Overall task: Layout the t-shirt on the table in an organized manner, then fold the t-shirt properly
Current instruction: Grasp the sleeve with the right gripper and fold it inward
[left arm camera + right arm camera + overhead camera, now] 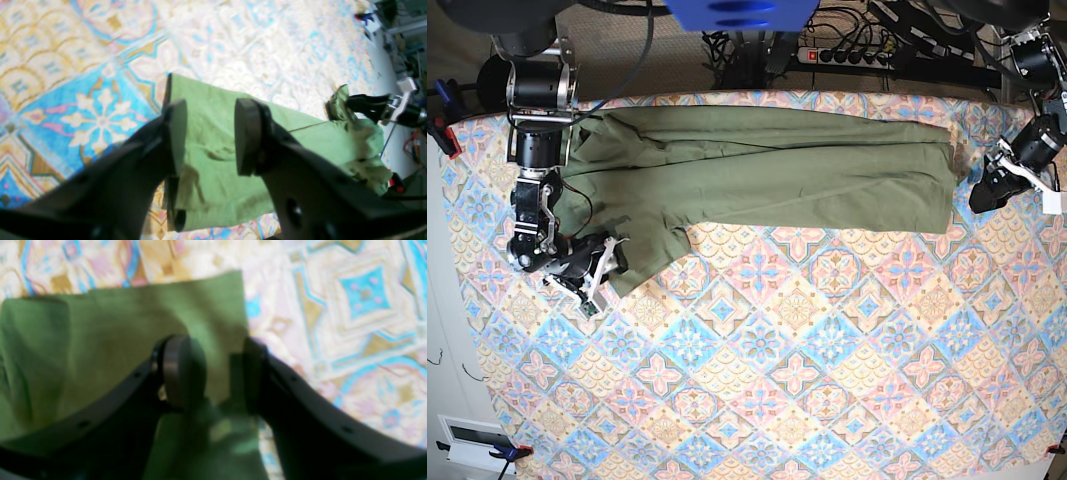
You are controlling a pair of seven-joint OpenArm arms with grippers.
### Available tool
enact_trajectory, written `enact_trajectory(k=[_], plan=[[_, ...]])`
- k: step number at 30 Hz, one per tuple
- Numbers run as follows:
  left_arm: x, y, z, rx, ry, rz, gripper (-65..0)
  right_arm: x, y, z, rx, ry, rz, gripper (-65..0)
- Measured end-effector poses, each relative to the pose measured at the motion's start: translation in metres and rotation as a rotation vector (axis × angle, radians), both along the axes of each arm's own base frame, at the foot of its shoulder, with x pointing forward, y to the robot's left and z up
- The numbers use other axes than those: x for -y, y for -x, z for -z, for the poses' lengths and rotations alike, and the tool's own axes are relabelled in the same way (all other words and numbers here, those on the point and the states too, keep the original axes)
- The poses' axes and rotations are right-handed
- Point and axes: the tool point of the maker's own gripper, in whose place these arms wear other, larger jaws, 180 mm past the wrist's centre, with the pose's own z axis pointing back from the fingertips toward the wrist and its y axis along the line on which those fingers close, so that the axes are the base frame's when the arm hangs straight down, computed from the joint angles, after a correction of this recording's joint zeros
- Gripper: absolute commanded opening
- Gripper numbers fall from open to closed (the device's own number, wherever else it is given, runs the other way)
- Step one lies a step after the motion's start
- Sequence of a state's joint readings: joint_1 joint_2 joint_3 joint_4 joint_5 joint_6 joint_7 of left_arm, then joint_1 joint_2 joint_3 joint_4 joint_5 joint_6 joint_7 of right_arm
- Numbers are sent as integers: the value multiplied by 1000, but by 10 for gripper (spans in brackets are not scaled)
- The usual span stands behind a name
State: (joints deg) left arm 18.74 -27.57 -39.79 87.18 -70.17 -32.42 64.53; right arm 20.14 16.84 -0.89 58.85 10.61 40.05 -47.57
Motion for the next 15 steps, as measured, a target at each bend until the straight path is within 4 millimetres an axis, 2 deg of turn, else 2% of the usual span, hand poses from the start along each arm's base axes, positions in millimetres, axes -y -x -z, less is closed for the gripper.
enact_trajectory(k=[15], plan=[[0,1,1,-3,0,-1,-413,-2,-11,-1,48,-58,25,-384]])
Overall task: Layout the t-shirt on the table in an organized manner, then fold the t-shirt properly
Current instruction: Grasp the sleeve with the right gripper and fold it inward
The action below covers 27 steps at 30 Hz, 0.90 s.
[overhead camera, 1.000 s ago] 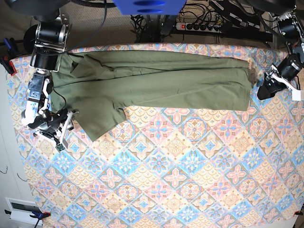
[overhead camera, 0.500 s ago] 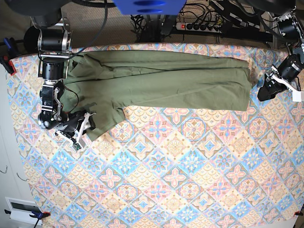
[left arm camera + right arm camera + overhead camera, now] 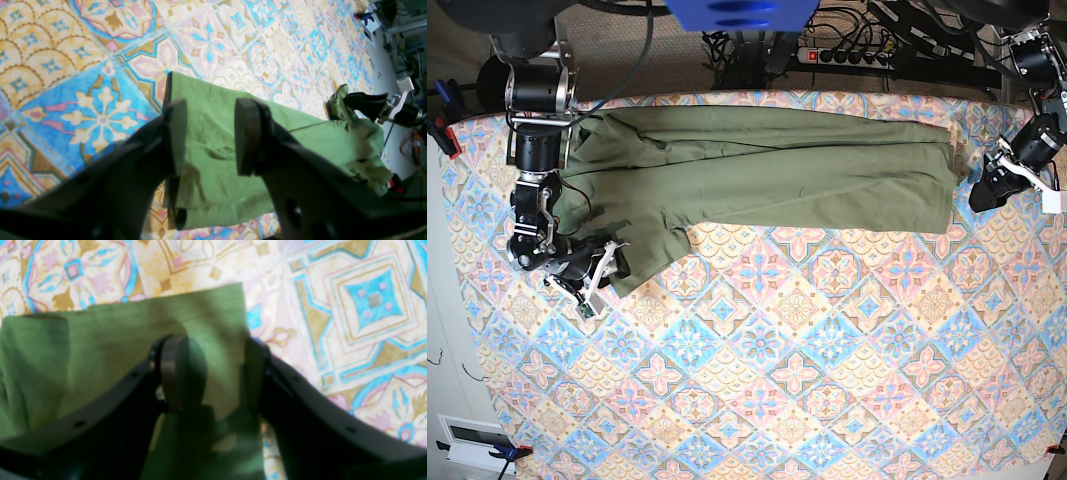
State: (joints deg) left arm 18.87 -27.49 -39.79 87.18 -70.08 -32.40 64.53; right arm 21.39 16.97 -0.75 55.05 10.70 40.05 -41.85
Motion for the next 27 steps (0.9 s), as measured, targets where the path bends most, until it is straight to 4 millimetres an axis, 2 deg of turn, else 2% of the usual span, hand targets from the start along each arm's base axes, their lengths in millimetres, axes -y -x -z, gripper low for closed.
enact_trajectory(k=[6,10,16,18,19,23,27], plan=[[0,0,0,0,0,0,-413,-1,-26,-20,77,-35,18,-383],[0,1,1,-5,0,1,-413,-1,-13,0,32,-56,34,-383],[0,1,1,-5,-1,0,-413,0,-11,2,12,-41,27,-389],[-1,1,1,-4,-3,1,-413,-3,-8,5,16,-42,15,-422],[0,1,1,-5,-3,1,-413,-6,-6,7,19,-36,7,-458],[0,2,2,-8,-2,0,-413,-16,-2,11,13,-35,-29,-649],[0,2,2,-7,-2,0,-413,-22,1,5,11,-3,-71,-645]])
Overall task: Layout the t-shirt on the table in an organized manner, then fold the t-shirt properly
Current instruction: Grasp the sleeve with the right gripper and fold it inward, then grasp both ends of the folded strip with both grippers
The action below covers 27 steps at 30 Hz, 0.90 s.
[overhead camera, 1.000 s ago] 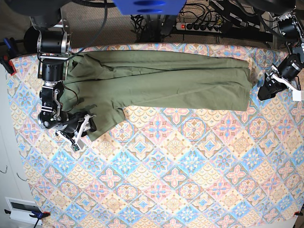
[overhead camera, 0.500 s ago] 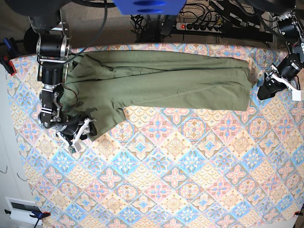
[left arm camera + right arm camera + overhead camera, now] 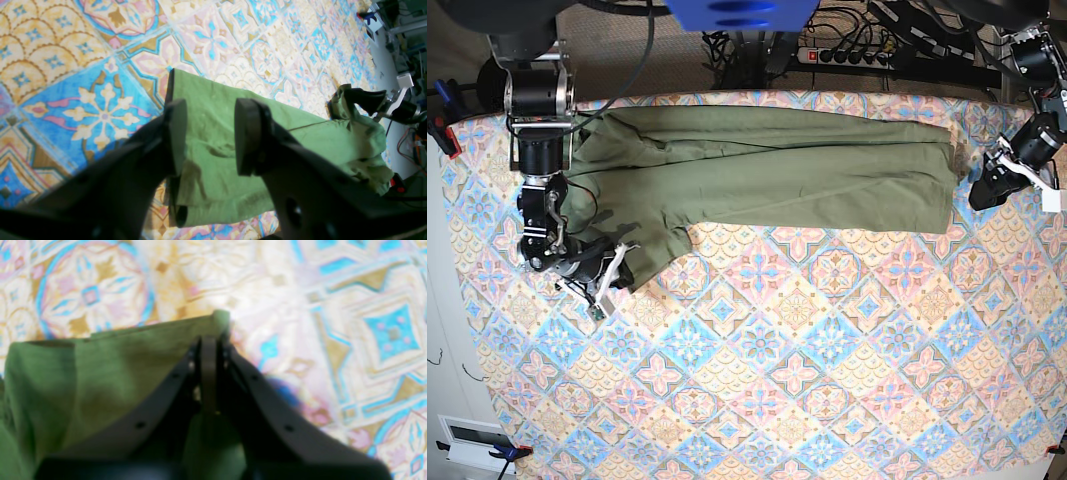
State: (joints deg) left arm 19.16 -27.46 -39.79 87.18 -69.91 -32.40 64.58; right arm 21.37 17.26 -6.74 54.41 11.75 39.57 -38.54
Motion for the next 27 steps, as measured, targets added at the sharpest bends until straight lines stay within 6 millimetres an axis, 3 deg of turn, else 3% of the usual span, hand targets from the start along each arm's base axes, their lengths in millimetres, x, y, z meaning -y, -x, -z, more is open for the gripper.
enact_trajectory(k=[5,11,15,22,27], plan=[[0,0,0,1,1,-1,-413,-1,29,-7,-15,102,-56,-647],[0,-1,-1,4,0,-2,-413,30,42,-57,72,225,1,-648],[0,-2,-1,6,1,-1,-413,26,61,-85,118,221,2,-648],[-4,0,6,-10,21,-21,-413,31,105,-94,109,200,25,-648],[-11,6,21,-57,40,-51,-413,35,154,-77,19,126,58,-648]])
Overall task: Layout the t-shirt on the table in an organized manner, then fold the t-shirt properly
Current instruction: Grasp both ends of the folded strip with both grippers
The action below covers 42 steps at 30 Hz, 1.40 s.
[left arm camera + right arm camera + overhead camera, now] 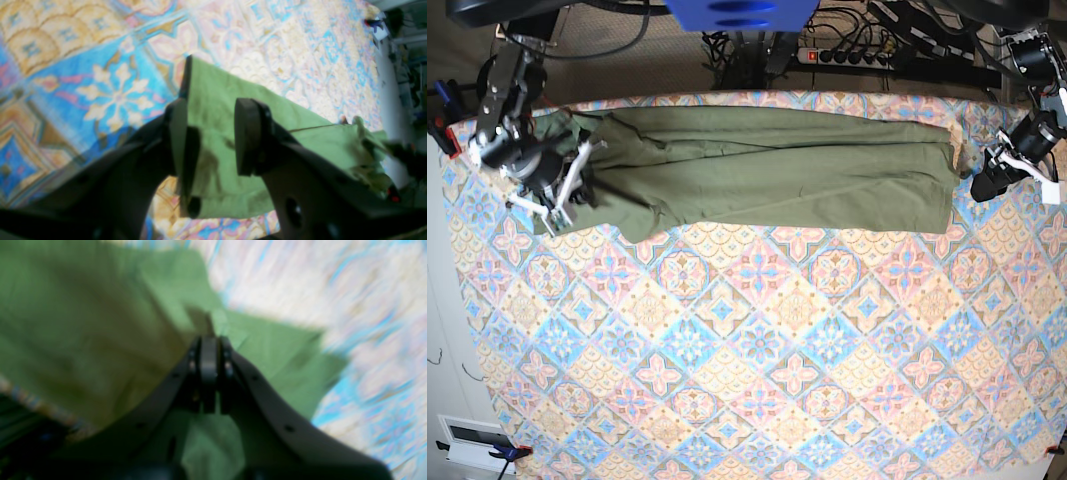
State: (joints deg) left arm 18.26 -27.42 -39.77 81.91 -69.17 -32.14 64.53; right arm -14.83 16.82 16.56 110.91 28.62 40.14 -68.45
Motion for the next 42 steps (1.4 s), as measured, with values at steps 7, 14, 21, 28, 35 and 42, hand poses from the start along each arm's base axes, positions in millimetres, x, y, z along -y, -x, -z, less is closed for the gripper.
enact_trajectory(k=[7,14,21,28,35,42], plan=[[1,-6,-6,31,6,-1,-413,15,36,9,-91,-52,63,-648],[-6,-18,-5,18,-72,8,-407,16,41,13,-112,-44,66,-633],[-14,-28,-1,-23,-175,24,-322,50,49,24,-163,147,112,-433],[3,-27,40,-167,-215,131,-244,69,51,18,-152,174,165,-418],[14,-14,67,-250,-166,182,-239,66,43,14,-127,161,166,-418],[21,-7,70,-291,-148,223,-240,65,34,9,-102,158,165,-418]])
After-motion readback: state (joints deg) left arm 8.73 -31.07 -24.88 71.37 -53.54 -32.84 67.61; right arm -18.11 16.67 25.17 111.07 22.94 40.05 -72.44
